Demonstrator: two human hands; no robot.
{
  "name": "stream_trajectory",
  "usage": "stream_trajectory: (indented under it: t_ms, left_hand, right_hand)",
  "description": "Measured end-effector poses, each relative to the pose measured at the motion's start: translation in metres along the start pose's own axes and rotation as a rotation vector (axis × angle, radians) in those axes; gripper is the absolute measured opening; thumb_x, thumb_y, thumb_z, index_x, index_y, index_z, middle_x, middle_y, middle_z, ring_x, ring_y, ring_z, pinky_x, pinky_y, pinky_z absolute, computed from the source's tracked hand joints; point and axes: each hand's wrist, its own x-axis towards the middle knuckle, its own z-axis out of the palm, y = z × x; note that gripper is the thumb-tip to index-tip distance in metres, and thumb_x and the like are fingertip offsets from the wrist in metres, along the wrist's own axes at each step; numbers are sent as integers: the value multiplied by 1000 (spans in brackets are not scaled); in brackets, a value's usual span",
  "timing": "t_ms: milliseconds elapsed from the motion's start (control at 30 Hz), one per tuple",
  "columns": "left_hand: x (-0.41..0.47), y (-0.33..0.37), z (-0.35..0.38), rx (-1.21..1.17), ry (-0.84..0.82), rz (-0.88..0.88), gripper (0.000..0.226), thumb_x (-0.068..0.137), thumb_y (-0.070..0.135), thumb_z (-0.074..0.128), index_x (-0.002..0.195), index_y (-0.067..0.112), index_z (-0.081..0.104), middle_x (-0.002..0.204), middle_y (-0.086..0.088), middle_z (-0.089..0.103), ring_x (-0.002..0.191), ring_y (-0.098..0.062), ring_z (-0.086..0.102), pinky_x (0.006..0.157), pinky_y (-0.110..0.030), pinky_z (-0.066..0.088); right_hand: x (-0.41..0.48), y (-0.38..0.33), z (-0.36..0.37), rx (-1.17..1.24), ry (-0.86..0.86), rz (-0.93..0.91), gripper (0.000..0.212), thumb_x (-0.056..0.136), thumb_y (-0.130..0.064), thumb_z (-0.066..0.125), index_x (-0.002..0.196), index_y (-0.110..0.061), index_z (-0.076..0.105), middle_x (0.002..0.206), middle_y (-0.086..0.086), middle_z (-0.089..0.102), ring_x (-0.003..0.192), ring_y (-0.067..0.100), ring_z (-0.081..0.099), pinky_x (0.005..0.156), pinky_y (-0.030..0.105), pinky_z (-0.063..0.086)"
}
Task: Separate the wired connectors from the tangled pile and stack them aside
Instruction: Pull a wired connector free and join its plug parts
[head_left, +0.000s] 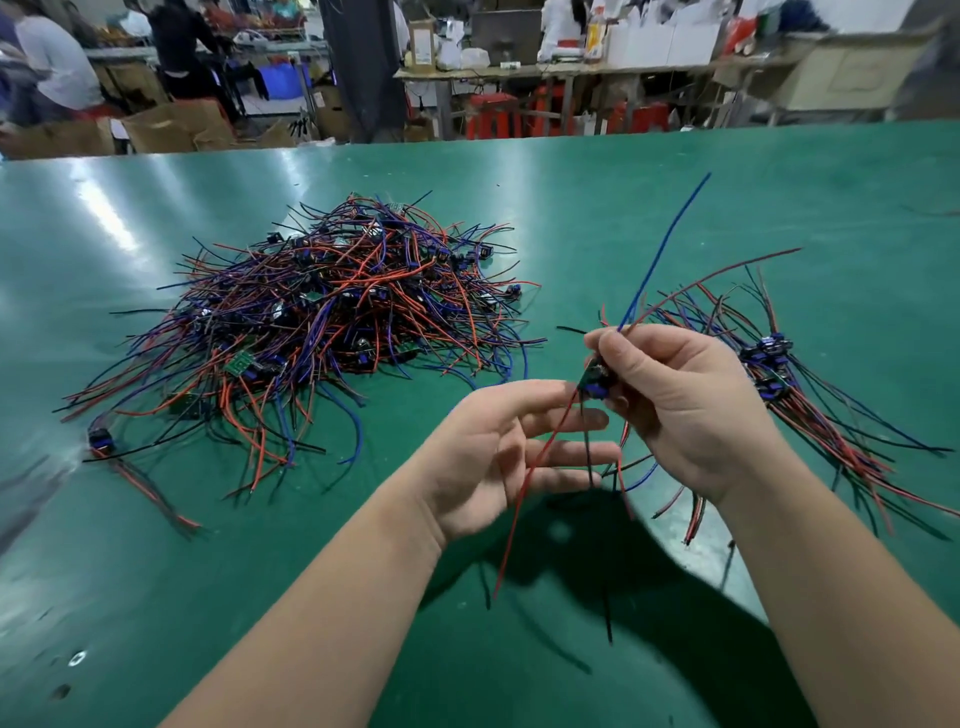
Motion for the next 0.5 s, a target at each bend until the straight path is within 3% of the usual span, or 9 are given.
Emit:
stream_trajectory:
  t_ms: [67,200,333,500]
  left_hand:
    - [1,-2,2,90,67,12,21,74,36,64,73,18,75,79,-3,72,71,-18,72,57,-26,57]
    - [4,-10,3,228,184,75,21,67,31,69,72,11,65,67,-3,70,58,-13,69,50,-21,53]
    - [-2,-5,1,360,73,-23,16,68,30,70,60,17,70,65,-4,70,57,-13,69,50,-20,53]
    - [-5,-13,4,400,-103,-165,14,84,20,67,70,18,66,71,-4,70,62,-14,69,54,-23,55]
  right_hand:
    - [0,4,-1,-109,-3,-3,22,59,-29,73,63,-8,72,59,4,63,53,14,51,50,20,41]
    - [1,6,-3,-221,10,-3,20,61,-24,73,61,-6,66,52,1,57,46,10,47,47,20,38]
    - [6,-4,-12,3,197,16,11,59,-17,72,52,-13,65,48,-4,58,40,5,48,42,14,39]
    - [14,-13,-34,236,461,-40,12,76,-11,72,72,-14,61,55,-3,64,46,6,56,46,15,42]
